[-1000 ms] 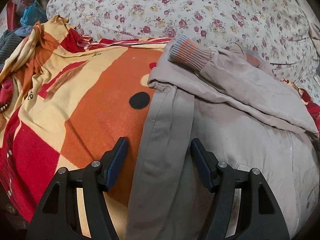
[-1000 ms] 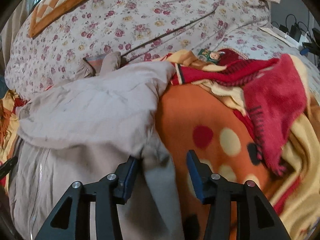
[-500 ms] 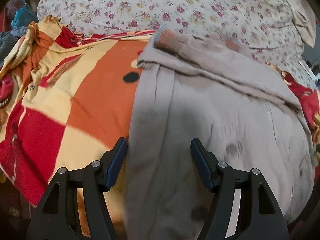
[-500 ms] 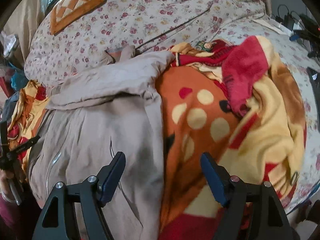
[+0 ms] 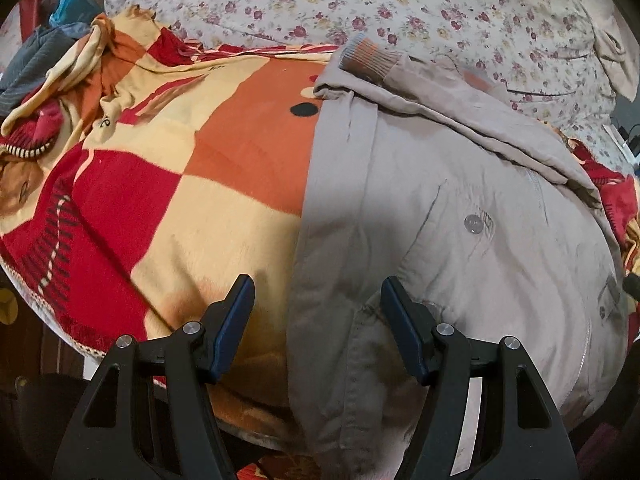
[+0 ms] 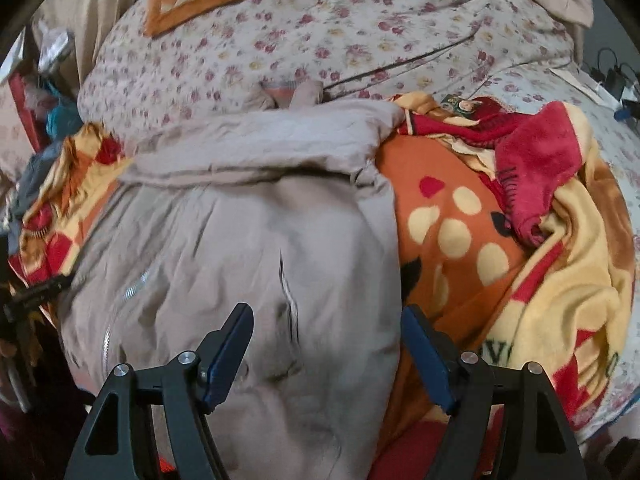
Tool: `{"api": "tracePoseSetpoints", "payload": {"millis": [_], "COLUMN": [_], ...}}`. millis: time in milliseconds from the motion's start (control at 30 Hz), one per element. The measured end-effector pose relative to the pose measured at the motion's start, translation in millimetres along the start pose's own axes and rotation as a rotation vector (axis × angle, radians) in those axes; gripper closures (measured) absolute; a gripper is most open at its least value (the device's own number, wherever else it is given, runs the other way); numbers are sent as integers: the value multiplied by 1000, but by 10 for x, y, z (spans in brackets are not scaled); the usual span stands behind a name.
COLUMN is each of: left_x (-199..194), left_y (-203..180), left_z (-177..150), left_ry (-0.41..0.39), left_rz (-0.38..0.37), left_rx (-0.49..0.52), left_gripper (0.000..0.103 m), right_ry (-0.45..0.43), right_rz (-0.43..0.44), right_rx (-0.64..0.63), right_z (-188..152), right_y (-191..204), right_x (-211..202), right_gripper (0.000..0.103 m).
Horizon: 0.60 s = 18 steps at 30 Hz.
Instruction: Fold large clothes
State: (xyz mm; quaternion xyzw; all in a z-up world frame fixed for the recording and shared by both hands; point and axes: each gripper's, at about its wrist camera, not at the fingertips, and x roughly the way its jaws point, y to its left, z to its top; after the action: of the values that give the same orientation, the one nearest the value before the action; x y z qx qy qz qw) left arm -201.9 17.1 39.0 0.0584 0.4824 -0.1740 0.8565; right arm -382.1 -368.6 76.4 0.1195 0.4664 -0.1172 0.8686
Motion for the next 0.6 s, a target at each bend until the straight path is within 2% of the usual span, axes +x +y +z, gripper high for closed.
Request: {"api": "tracePoseSetpoints", "payload": {"millis": [233,600], "left_x": [-21,-59], "left_y": [21,40], "left_z": [-44,-118], "left_ry": [0,15], "left_rz": [0,-7], "left_rx": [0,2], "left_gripper": [37,37], "right_ry": [41,131], "right_rz": [62,73], "right_rx": [63,47], "right_z": [-258,-609], "right_y": [-67,-76], "right_x": [-150,-208], "right_gripper": [28,28]}}
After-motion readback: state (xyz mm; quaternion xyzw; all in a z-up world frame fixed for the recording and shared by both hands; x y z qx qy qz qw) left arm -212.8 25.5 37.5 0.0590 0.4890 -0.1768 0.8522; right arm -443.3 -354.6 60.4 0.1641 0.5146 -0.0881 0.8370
